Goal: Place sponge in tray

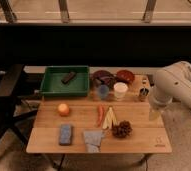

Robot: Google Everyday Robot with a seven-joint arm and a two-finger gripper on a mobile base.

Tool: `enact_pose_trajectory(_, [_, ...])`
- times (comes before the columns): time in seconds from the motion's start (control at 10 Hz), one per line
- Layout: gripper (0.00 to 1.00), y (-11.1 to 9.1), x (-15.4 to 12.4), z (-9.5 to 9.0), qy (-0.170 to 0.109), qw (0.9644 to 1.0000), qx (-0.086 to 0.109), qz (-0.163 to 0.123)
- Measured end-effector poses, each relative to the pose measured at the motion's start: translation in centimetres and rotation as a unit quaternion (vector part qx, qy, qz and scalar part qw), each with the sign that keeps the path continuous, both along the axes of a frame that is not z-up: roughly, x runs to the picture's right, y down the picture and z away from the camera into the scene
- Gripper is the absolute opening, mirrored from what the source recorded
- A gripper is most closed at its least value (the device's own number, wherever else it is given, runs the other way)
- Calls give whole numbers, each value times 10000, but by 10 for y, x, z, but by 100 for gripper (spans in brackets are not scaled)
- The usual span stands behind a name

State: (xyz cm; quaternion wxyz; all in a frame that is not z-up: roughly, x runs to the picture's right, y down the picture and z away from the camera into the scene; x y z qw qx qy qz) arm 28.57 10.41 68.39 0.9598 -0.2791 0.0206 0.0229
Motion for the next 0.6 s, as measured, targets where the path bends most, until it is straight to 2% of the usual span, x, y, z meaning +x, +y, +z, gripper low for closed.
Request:
enact_pose_trajectory(0.1, [65, -2, 0, -1, 9, 10000, 47, -23])
enact_pose_trajectory(0.2, [65, -9, -1, -2, -179, 9996, 209, -112])
enact_pose_trajectory(0.3, [65, -17, -5, -5, -524, 9977, 357, -247])
enact_pose_trajectory(0.4, [65, -22, -13, -9, -1097, 9917, 513, -434])
enact_pose_trajectory(0.5, [65, -25, -29, -11, -1727, 9809, 644, -626])
enact_pose_trajectory(0.6, [65, -26, -45, -10, -2244, 9686, 730, -785])
